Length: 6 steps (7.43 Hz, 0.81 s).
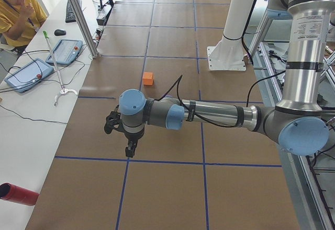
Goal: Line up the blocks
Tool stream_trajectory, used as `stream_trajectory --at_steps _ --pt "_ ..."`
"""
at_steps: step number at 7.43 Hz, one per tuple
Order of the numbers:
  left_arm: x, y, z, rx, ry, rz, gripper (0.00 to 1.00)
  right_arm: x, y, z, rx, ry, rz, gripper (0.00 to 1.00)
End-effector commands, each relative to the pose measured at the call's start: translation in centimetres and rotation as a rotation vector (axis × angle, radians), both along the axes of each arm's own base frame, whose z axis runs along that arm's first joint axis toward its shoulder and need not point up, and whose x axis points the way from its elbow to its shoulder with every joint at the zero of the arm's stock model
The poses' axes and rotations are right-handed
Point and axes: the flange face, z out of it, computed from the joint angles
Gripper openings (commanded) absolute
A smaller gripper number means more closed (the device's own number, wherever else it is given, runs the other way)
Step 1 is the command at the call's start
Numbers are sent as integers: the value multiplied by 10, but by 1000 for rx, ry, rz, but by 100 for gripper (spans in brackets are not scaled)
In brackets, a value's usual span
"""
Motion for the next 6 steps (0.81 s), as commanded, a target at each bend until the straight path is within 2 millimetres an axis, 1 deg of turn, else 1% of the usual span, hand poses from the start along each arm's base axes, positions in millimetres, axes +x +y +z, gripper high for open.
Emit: stream_trajectory --at_steps 1,2,3,4,5,6 --pt "0 0 1 1 0 1 100 0 0 0 0 0 0 100" --pt "3 -5 1 14 -6 8 100 0 0 0 0 0 0 100" --pt "10 -20 -16 121 -7 22 100 0 0 0 0 0 0 100" --pt "28 -21 -37 220 30 48 100 0 0 0 0 0 0 100" --pt "46 -22 -42 223 53 81 100 0 0 0 0 0 0 100" --pt "90 -43 -73 251 74 135 100 0 0 -1 1 0 0 100"
